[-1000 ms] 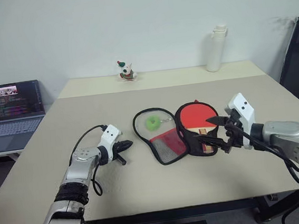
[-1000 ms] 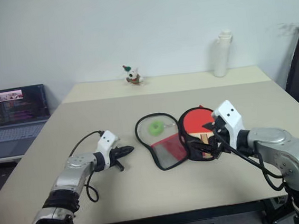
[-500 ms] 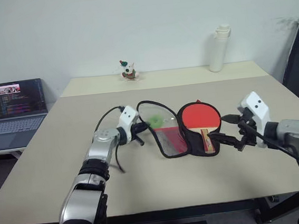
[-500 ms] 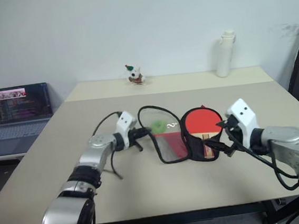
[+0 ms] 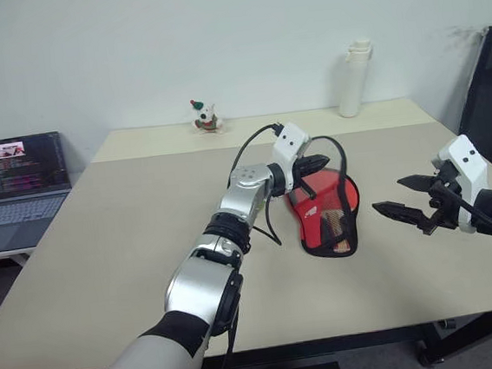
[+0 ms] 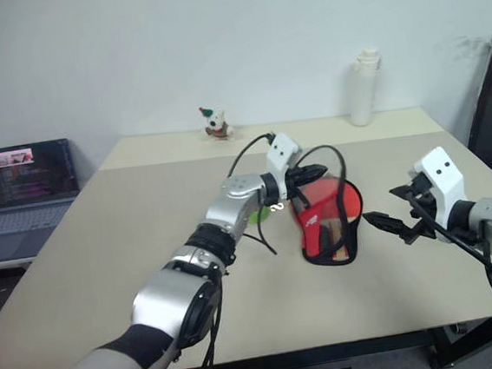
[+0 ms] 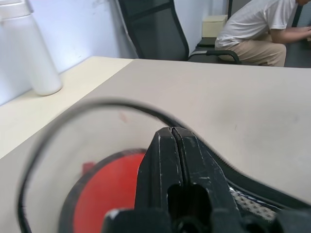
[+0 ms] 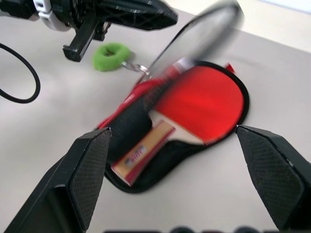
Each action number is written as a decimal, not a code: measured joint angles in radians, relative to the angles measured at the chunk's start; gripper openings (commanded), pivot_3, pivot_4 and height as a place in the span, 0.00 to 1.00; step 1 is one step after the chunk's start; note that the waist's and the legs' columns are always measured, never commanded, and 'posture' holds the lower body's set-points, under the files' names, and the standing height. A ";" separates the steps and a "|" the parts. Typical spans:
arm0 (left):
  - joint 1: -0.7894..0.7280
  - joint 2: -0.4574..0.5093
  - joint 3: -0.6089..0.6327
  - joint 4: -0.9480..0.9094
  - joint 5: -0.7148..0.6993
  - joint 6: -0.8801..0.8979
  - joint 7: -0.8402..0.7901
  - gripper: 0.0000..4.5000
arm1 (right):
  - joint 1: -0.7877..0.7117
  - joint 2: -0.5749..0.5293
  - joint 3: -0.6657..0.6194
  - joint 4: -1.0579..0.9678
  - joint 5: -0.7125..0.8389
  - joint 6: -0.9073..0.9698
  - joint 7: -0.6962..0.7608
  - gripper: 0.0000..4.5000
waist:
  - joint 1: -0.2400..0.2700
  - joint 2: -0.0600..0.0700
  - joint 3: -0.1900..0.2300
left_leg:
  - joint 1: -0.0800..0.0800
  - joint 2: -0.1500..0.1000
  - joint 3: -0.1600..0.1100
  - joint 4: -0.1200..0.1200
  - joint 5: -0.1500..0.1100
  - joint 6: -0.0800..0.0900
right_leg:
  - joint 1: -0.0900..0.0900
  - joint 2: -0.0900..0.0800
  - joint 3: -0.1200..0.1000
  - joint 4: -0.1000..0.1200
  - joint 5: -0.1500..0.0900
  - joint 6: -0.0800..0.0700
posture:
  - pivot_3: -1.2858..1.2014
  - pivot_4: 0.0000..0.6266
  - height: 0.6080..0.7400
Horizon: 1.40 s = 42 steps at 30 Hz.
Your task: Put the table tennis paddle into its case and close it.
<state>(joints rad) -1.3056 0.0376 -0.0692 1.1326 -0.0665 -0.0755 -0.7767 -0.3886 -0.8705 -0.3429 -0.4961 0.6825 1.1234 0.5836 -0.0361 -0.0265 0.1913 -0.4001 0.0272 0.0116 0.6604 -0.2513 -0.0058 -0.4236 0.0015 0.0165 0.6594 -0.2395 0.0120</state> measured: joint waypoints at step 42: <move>0.791 0.466 0.122 -1.140 -0.311 0.549 -0.168 0.01 | -0.350 0.373 0.396 0.927 -0.455 -0.346 0.003 1.00 | -0.005 0.000 -0.002 | 0.004 0.002 -0.001 0.003 0.000 -0.001 | 0.002 -0.003 0.002 0.004 0.002 0.001 | 0.52 0.24 1.00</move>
<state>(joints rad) -0.5149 0.5034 0.0527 -0.0076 -0.3779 0.4732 -0.9445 -0.7390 -0.4978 0.0533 0.4313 0.2270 0.7775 0.5862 -0.0416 -0.0261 0.1895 -0.3956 0.0291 0.0108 0.6630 -0.2509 -0.0064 -0.4216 -0.0014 0.0183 0.6637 -0.2371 0.0135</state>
